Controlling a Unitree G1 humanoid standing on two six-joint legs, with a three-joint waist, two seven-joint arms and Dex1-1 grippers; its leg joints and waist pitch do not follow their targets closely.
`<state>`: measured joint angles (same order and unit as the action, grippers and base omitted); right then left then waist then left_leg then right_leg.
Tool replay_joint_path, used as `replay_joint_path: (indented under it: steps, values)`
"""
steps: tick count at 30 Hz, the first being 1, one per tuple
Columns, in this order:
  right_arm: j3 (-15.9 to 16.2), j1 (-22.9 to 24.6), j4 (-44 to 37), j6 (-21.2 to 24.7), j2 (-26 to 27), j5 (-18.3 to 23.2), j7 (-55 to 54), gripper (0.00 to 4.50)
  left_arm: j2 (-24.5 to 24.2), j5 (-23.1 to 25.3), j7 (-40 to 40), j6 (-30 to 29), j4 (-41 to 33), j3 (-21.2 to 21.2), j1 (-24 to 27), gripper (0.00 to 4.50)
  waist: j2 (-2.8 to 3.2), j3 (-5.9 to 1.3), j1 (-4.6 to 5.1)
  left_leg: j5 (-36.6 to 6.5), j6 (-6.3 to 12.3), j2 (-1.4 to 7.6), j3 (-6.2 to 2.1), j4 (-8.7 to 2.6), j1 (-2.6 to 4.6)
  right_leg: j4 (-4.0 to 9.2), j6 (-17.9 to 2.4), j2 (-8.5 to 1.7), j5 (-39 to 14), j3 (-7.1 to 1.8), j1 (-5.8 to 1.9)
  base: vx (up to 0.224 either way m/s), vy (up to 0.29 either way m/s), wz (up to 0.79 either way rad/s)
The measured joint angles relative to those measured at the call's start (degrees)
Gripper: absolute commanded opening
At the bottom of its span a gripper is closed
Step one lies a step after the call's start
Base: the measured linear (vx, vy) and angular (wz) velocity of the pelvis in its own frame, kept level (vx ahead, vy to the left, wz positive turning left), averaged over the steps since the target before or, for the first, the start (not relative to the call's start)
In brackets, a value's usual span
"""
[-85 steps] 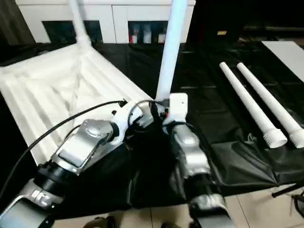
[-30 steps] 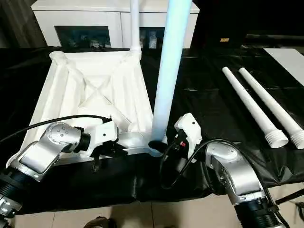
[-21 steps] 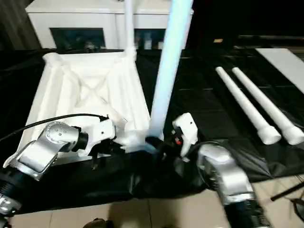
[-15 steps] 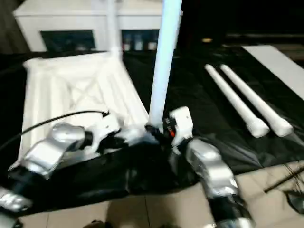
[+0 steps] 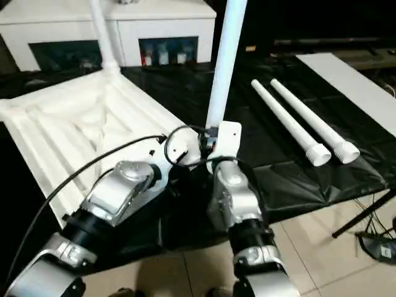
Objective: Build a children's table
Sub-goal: Rotate leg to tighten
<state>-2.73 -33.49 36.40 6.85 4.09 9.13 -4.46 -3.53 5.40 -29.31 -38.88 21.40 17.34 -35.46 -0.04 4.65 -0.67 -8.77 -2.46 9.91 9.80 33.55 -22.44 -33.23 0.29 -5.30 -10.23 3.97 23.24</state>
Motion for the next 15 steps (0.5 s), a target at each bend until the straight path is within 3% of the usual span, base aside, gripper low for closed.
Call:
replay_joint_path:
  steps: [5,8,10,15]
  values:
    - [-0.22,-0.7,1.68,-2.27,0.23,0.03,0.66,2.47,-0.03,-0.01,0.18,-0.58,-0.44,-0.23,-0.03,0.0,-0.04,-0.02,0.21,0.0,0.0,0.0,0.1,0.02,0.02,0.14,-0.12,0.0,0.7,-0.07,0.02,0.0,0.0,0.0]
    - [-0.68,-0.49,2.22,-4.1,0.16,0.54,4.14,3.16,-0.89,-0.22,-0.68,-0.15,-0.65,-0.04,-0.06,0.0,-0.04,-0.01,0.21,0.0,0.0,0.02,0.1,-0.09,0.0,0.13,-0.06,0.0,0.84,-0.04,0.12,0.0,0.0,0.0]
    - [-0.66,0.03,1.71,-4.49,-0.22,0.69,6.08,3.18,-1.96,-0.31,-2.0,0.9,-0.8,0.43,-0.05,0.0,-0.04,0.0,0.14,0.0,0.0,0.02,0.1,-0.21,-0.11,0.13,-0.08,0.0,0.9,-0.02,0.25,0.0,0.0,0.0]
    - [0.8,3.66,-4.55,-2.55,-2.62,1.76,10.46,3.62,-6.6,-0.69,-8.35,5.1,-2.31,2.29,0.5,0.0,-0.02,0.01,-1.35,0.01,-0.01,0.04,0.23,-0.32,-0.62,0.14,0.04,0.0,2.1,-0.12,0.84,0.0,0.0,0.0]
